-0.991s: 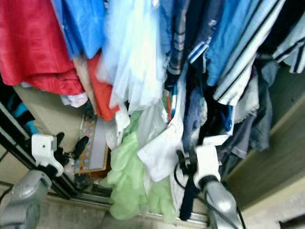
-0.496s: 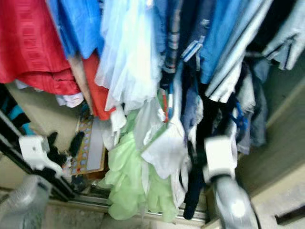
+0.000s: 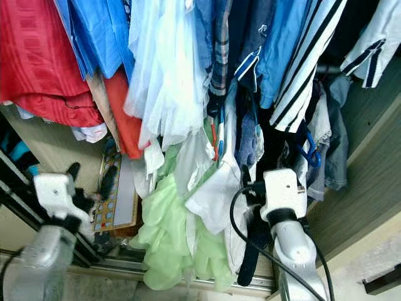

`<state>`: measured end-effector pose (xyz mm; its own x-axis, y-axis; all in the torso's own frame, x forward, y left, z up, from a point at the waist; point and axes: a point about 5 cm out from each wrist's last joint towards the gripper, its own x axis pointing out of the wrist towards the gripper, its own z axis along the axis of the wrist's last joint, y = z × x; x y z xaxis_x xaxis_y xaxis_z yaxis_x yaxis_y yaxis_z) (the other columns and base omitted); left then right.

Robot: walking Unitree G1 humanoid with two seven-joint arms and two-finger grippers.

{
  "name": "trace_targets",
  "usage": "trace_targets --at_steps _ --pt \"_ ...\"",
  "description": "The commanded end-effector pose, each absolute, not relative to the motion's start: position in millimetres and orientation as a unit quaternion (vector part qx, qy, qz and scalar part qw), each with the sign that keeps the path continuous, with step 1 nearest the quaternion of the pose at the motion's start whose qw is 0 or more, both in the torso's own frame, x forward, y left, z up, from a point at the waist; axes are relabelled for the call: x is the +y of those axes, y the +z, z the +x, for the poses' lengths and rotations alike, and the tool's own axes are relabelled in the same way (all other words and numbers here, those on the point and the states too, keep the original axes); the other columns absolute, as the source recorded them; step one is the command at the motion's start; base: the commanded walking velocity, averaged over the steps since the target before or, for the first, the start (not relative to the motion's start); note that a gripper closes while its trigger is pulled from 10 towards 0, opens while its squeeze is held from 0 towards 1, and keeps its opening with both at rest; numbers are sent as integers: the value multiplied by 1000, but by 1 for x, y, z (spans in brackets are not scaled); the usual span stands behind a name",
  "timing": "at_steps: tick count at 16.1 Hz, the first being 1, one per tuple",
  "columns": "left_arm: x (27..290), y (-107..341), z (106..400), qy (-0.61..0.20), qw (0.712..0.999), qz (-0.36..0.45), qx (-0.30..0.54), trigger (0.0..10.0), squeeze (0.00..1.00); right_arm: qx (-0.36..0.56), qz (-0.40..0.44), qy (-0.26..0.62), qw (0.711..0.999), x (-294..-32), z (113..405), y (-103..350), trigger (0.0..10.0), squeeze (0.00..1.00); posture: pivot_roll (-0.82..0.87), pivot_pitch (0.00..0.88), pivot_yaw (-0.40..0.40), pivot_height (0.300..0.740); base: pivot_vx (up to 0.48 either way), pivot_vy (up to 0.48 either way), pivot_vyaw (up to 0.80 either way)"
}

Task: Clean up the room

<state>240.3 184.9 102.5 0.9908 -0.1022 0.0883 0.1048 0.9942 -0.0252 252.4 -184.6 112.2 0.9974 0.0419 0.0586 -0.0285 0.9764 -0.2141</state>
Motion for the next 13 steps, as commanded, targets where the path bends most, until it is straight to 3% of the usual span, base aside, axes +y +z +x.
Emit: trace_targets --at_steps 1,4,5,7,11,13 --pt "194 97 231 -37 998 13 -38 10000 0 -19 -107 11 994 -185 246 102 10000 0 -50 0 14 740 0 0 0" --pt "205 86 223 -32 998 45 -20 10000 0 -6 -116 31 993 -181 240 92 10000 0 -65 0 15 740 0 0 0" --pt "200 86 233 -55 996 57 -29 10000 0 -3 -116 10 993 -194 249 90 10000 0 -56 0 -22 740 0 0 0" --pt "201 91 243 -35 997 53 -44 10000 0 -6 -120 15 993 -196 254 92 10000 0 -53 0 -18 740 0 0 0" --pt "193 93 231 -62 997 37 -38 10000 0 -20 -92 19 995 -176 255 97 10000 0 -49 0 25 740 0 0 0" --pt "202 99 230 -33 998 24 -44 10000 0 -29 -72 23 997 -166 257 107 10000 0 -51 0 17 740 0 0 0"
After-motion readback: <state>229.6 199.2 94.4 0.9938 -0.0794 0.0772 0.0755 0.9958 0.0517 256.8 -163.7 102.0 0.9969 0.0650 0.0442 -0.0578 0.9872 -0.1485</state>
